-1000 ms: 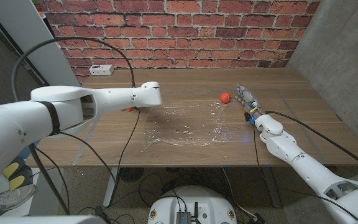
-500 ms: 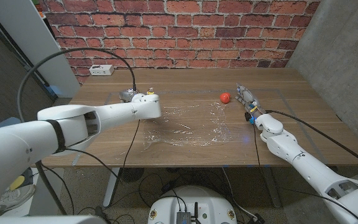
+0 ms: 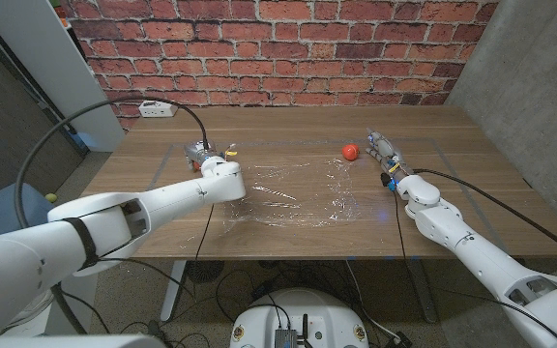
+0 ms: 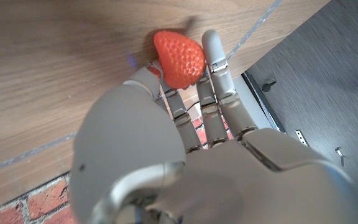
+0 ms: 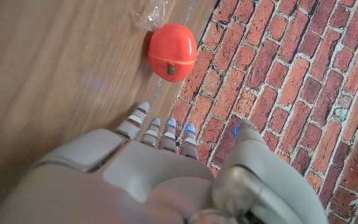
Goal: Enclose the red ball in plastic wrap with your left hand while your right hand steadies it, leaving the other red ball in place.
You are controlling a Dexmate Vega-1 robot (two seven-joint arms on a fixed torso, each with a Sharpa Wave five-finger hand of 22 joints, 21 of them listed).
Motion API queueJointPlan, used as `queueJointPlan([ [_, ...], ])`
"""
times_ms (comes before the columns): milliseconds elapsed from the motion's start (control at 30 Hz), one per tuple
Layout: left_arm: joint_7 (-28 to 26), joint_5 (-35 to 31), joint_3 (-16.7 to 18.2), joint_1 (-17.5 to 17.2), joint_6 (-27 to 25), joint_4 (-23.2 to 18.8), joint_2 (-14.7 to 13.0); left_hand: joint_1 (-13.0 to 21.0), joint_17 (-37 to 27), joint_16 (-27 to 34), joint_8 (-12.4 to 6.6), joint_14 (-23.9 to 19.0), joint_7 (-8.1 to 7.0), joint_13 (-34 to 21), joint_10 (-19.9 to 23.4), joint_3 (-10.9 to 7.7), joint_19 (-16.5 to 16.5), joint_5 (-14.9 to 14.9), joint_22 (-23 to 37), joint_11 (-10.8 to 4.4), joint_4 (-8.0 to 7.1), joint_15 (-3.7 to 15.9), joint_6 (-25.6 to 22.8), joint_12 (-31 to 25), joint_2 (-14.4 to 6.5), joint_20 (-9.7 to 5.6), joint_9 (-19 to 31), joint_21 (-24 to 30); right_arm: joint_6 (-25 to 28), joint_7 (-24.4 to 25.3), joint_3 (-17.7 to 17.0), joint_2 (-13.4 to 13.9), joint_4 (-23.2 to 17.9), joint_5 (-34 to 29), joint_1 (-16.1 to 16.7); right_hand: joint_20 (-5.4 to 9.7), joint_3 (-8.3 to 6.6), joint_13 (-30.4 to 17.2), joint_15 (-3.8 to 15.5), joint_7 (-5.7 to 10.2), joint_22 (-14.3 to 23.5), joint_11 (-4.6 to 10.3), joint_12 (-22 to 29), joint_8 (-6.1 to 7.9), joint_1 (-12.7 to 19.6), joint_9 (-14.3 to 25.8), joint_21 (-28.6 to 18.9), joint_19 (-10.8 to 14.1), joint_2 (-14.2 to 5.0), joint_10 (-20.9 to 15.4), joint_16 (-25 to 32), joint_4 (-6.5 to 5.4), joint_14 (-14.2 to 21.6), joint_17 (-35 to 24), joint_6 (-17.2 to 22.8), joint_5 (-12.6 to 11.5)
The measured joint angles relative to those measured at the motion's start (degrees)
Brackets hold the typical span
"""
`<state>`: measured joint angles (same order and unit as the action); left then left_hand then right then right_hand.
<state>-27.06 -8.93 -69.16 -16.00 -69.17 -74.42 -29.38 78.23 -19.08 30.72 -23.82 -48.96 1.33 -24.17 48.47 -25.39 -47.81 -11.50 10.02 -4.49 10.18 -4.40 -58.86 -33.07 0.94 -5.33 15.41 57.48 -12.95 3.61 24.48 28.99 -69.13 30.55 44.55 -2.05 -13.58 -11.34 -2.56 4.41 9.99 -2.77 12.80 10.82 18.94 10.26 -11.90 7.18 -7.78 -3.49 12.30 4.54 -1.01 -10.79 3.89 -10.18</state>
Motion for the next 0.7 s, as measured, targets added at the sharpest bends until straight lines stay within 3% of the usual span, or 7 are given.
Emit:
queueJointPlan([
  [100,-0.78,-1.48,1.49,-1.39,1.0,-3.0,-1.36,0.0,-1.54,-0.13,-0.05,-0.09,1.57,-0.39,-0.13,0.07,0.0,-0.17,0.06,0.13,-0.07,-0.09,-1.13,-0.08,0.0,0.01,2.25,0.04,-0.32,0.08,0.0,0.11,-0.45,-0.19,0.04,0.0,0.0,0.0,0.0,0.0,0.0,0.0,0.0,0.0,0.0,0.0,0.0,0.0,0.0,0.0,0.0,0.0,0.0,0.0,0.0,0.0],
  [300,-2.27,-5.74,5.38,-4.89,4.37,-11.84,-5.34,0.0,-2.71,-0.56,-0.05,-0.1,1.57,-0.72,-0.28,-0.12,-0.03,-0.17,0.11,0.28,-0.27,-0.09,-1.13,-0.42,0.0,0.03,2.82,0.26,-0.72,0.54,-0.03,0.38,-1.77,-0.47,0.73,0.0,0.0,0.0,0.0,0.0,0.0,0.0,0.0,0.0,0.0,0.0,0.0,0.0,0.0,0.0,0.0,0.0,0.0,0.0,0.0,0.0],
  [700,0.8,-11.36,10.9,-9.77,12.89,-23.13,-11.37,-0.01,-3.97,-1.08,-0.03,-0.1,1.64,-1.24,-0.74,-0.04,0.0,-0.17,0.15,0.09,-0.35,-0.08,-1.21,-0.43,-0.01,0.01,3.05,0.47,-0.97,2.32,-0.92,1.85,-6.67,-0.87,4.1,0.0,-0.24,0.01,0.0,0.22,0.0,0.0,0.0,0.0,0.0,0.0,0.0,-0.01,0.0,0.01,0.0,0.24,-0.01,0.0,0.22,0.0],
])
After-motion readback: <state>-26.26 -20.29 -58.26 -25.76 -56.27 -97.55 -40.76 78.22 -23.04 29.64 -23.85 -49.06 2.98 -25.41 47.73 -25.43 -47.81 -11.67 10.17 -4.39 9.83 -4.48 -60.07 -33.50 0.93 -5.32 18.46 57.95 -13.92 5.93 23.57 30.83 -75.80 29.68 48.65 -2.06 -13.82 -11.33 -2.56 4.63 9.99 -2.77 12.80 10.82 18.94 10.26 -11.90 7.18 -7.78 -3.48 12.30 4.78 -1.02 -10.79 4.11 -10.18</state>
